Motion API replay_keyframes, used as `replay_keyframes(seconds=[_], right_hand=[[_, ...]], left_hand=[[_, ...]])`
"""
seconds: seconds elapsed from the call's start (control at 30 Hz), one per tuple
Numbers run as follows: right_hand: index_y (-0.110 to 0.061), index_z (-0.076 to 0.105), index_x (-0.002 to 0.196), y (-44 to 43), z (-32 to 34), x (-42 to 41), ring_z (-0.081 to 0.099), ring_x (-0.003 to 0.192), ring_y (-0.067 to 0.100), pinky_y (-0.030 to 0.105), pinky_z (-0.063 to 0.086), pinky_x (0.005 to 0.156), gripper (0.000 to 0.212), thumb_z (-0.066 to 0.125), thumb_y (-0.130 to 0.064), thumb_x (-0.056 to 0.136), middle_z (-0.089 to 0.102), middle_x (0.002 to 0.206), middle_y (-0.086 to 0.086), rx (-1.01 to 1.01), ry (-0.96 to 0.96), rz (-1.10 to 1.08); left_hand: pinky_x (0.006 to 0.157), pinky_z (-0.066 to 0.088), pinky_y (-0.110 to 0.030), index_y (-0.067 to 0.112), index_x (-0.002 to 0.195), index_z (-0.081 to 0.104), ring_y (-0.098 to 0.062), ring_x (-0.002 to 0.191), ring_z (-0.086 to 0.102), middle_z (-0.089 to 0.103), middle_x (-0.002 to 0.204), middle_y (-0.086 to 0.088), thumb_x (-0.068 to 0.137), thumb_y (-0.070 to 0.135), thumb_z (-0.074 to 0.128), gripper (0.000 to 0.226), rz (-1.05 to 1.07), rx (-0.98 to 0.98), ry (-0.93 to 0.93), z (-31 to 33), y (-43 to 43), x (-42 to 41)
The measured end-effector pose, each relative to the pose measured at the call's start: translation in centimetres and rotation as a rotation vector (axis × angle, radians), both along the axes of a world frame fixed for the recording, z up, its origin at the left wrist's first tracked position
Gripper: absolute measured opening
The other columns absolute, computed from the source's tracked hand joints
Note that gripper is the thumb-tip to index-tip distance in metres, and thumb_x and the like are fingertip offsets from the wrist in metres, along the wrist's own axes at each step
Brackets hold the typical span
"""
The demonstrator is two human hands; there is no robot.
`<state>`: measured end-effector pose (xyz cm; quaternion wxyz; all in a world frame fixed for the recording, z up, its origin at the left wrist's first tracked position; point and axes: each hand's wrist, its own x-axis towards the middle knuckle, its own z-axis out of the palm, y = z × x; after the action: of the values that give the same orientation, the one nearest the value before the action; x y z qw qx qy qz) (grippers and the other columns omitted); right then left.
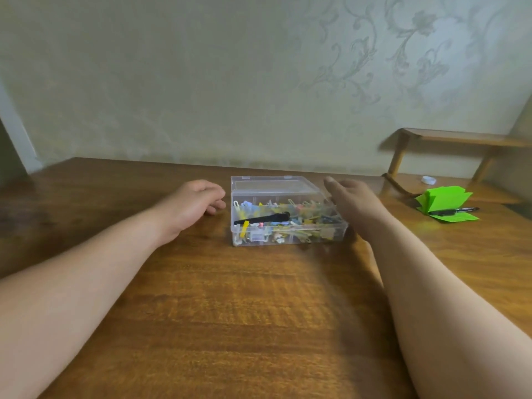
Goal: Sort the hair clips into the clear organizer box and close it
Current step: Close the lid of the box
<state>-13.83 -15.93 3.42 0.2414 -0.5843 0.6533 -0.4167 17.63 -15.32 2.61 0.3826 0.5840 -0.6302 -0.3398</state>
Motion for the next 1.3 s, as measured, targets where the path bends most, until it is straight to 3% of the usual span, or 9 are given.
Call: replay_keyframes(seconds=[0.2, 0.37, 0.5, 0.6, 0.77, 0.87, 1.07, 1.17, 1.3], right_hand=[[-0.008, 0.075, 0.097, -0.8, -0.6, -0.2, 0.074, 0.088, 0.029, 0.047, 0.062, 0.088, 0.048, 0.058, -0.052, 0.1, 0.077, 0.092, 0.008, 0.074, -0.075, -0.094], [-0.005, 0.076, 0.11, -1.9, -1.2, 0.0, 0.073, 0.084, 0.023, 0.03, 0.054, 0.074, 0.017, 0.066, -0.013, 0.099, 0.077, 0.089, 0.004, 0.027, -0.247, -0.007], [-0.011, 0.052, 0.15, -2.3, -1.6, 0.0, 0.068, 0.105, 0.018, 0.024, 0.057, 0.079, 0.054, 0.061, 0.004, 0.098, 0.069, 0.125, 0.006, 0.0, -0.447, 0.092], [-0.019, 0.068, 0.136, -2.1, -1.2, 0.0, 0.068, 0.116, 0.021, 0.033, 0.059, 0.088, 0.047, 0.048, -0.001, 0.097, 0.074, 0.124, 0.002, -0.006, -0.555, 0.158], [-0.022, 0.075, 0.094, -2.0, -0.8, -0.2, 0.064, 0.122, 0.019, 0.047, 0.042, 0.107, 0.033, 0.047, -0.037, 0.101, 0.078, 0.116, -0.002, -0.019, -0.723, 0.065], [-0.019, 0.078, 0.099, -0.3, -0.4, -1.1, 0.067, 0.11, 0.015, 0.035, 0.05, 0.092, 0.029, 0.064, -0.045, 0.099, 0.077, 0.114, -0.002, -0.041, -0.551, 0.129], [-0.046, 0.067, 0.121, 3.5, -0.4, -2.3, 0.068, 0.1, 0.011, 0.035, 0.059, 0.086, 0.035, 0.072, -0.062, 0.091, 0.068, 0.115, -0.01, -0.039, 0.271, 0.095], [-0.053, 0.062, 0.127, 6.5, -0.3, -1.5, 0.068, 0.098, 0.004, 0.031, 0.055, 0.08, 0.045, 0.061, -0.075, 0.089, 0.065, 0.121, -0.011, -0.075, 0.413, 0.15], [-0.061, 0.055, 0.139, 8.9, -0.8, -0.1, 0.065, 0.101, 0.003, 0.024, 0.051, 0.079, 0.069, 0.065, -0.085, 0.075, 0.061, 0.131, -0.012, 0.001, 0.49, 0.203]], left_hand=[[0.071, 0.037, -0.036, 0.012, 0.116, 0.067, -0.021, 0.082, 0.06, 0.08, 0.108, -0.01, 0.104, 0.034, 0.056, 0.027, 0.036, 0.132, 0.079, 1.6, -2.9, -2.4], [0.059, 0.04, -0.027, 0.012, 0.091, 0.07, -0.017, 0.066, 0.049, 0.065, 0.08, -0.004, 0.101, 0.01, 0.062, 0.013, 0.085, 0.071, 0.046, 1.2, -5.5, -3.8], [0.08, 0.044, -0.03, 0.017, 0.151, 0.053, -0.019, 0.101, 0.063, 0.069, 0.128, -0.005, 0.099, 0.007, 0.069, 0.055, 0.058, 0.004, 0.205, -0.2, -5.6, -3.3], [0.079, 0.046, -0.028, 0.021, 0.135, 0.066, -0.014, 0.097, 0.065, 0.076, 0.126, -0.009, 0.101, 0.002, 0.051, 0.042, 0.022, -0.04, 0.362, -0.2, -5.2, -2.7], [0.123, 0.032, -0.048, 0.016, 0.107, 0.064, -0.021, 0.114, 0.061, 0.078, 0.12, -0.003, 0.088, 0.049, 0.044, 0.043, -0.089, 0.051, 0.635, 0.4, -5.3, -1.2], [0.113, 0.04, -0.041, 0.014, 0.107, 0.077, -0.022, 0.117, 0.063, 0.078, 0.11, -0.004, 0.084, 0.049, 0.077, 0.042, -0.149, 0.019, 0.358, 1.0, -3.5, -1.1], [0.099, 0.049, -0.034, 0.036, 0.117, 0.073, -0.021, 0.108, 0.064, 0.056, 0.119, -0.002, 0.102, 0.042, 0.067, 0.018, -0.053, -0.177, -0.292, 0.6, 0.4, -1.3], [0.097, 0.049, -0.035, 0.038, 0.13, 0.066, -0.022, 0.109, 0.063, 0.052, 0.124, -0.003, 0.102, 0.063, 0.05, 0.041, -0.038, -0.192, -0.372, 0.7, 3.3, -2.4], [0.124, 0.033, -0.054, 0.048, 0.164, 0.025, -0.029, 0.156, 0.034, 0.037, 0.168, 0.001, 0.081, 0.099, 0.025, 0.097, -0.155, -0.082, -0.68, -0.1, 6.2, -1.4]])
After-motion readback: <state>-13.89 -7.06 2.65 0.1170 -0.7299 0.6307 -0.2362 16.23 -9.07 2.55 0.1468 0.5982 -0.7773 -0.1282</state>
